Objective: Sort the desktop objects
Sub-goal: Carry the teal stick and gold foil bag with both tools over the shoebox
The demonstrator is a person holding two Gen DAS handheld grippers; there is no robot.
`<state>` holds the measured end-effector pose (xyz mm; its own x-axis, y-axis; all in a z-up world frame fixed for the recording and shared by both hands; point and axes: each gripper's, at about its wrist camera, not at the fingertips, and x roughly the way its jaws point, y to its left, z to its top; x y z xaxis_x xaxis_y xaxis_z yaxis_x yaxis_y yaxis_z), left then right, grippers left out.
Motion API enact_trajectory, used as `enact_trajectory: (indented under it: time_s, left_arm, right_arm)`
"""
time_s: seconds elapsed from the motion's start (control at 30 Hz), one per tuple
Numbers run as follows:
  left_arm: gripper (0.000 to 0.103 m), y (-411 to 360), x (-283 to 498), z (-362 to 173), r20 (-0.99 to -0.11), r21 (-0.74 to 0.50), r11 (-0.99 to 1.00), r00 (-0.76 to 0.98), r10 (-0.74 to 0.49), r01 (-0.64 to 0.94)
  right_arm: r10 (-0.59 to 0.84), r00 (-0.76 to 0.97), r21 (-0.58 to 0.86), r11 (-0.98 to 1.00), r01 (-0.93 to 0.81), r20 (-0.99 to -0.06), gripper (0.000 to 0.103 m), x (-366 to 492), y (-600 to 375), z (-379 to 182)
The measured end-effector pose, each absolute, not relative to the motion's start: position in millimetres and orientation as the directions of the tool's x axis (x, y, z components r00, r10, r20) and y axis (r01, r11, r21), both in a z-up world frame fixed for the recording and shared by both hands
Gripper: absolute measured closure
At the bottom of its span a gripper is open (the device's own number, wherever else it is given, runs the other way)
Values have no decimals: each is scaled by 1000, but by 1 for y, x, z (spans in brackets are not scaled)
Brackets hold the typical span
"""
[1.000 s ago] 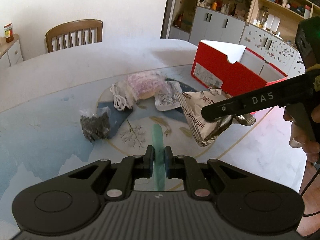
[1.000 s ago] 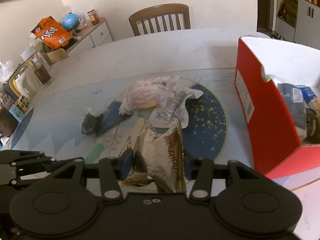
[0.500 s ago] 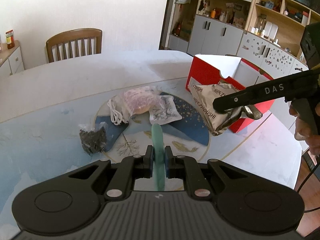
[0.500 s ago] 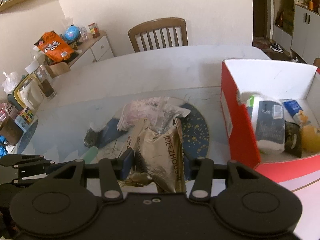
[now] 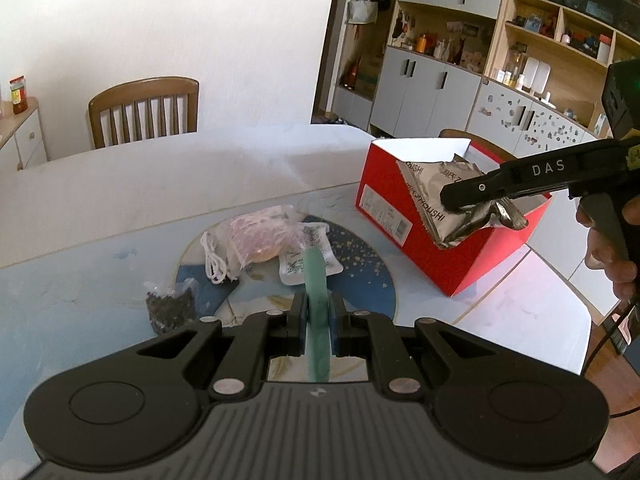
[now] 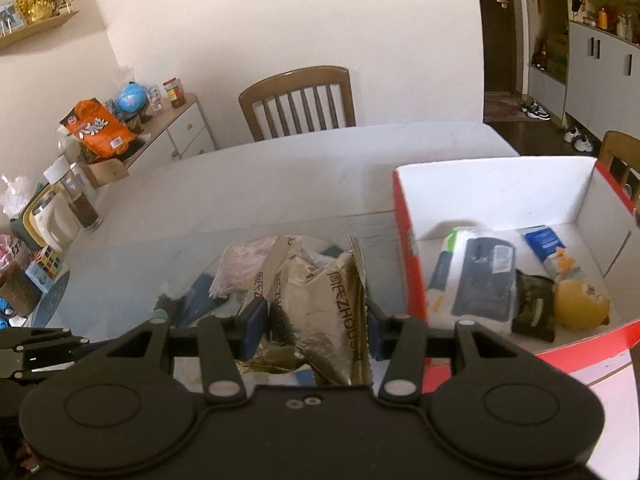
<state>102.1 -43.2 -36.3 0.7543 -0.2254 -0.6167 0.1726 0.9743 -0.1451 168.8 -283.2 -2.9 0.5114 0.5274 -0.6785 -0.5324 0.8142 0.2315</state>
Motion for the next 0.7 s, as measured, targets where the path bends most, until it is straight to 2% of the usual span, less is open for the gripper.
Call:
enact_trajectory:
  time_s: [0.7]
  left_arm:
    - [93,-87,141,-14,-583,-155,970,775,-244,189]
  right_arm:
    - [494,559,214,845,-491,-666,54,221,-342,5]
